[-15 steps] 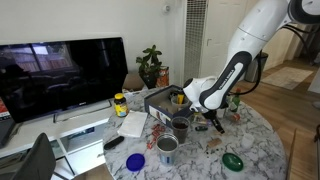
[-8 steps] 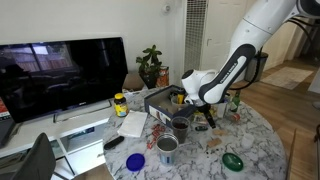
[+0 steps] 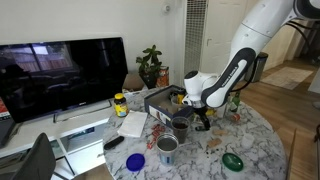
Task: Put the toy car on the table, remove the top plank toy, put it on the table to the right and then put the toy car to the plank toy to the left
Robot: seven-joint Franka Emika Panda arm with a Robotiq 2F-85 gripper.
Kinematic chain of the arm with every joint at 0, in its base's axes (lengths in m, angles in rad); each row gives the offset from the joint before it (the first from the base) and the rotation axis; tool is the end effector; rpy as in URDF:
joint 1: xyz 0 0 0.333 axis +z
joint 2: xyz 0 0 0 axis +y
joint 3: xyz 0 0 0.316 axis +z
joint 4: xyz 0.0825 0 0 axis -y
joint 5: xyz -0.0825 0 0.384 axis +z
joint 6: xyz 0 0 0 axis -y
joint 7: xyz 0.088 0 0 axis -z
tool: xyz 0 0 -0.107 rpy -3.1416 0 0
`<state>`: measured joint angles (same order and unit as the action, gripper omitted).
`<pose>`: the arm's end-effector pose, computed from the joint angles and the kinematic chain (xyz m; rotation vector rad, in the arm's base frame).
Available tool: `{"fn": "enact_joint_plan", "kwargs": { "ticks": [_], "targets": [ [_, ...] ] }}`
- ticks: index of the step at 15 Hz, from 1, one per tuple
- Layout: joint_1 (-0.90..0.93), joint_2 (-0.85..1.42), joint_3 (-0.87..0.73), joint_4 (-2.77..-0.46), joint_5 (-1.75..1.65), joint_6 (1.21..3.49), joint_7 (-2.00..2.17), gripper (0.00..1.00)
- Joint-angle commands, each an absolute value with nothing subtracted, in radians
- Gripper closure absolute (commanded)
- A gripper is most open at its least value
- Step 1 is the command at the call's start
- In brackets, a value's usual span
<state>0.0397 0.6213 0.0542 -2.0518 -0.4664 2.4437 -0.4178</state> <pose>0.5572 0.0532 0.1129 2.6420 1.2732 -0.3714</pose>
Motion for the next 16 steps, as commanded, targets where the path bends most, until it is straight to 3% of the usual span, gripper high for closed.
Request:
{"fn": "enact_joint_plan", "kwargs": {
  "ticks": [1,2,3,4,5,8,12,16],
  "targets": [
    [0.027,0.636,0.057,-2.071,-0.467,2.510,-0.455,0.14],
    [0.027,0.640,0.057,-2.071,-0.467,2.519,-0.461,0.15],
    [0.026,0.643,0.057,-2.070,-0.466,2.528,-0.465,0.25],
    [0.024,0.646,0.057,-2.070,-0.465,2.536,-0.469,0.25],
    [0.025,0.648,0.056,-2.070,-0.466,2.539,-0.473,0.32],
    [0.023,0.651,0.057,-2.070,-0.465,2.551,-0.482,0.68],
    [0.019,0.646,0.059,-2.075,-0.461,2.561,-0.489,0.96],
    [0.016,0.609,0.063,-2.102,-0.459,2.551,-0.501,0.93]
  ]
}}
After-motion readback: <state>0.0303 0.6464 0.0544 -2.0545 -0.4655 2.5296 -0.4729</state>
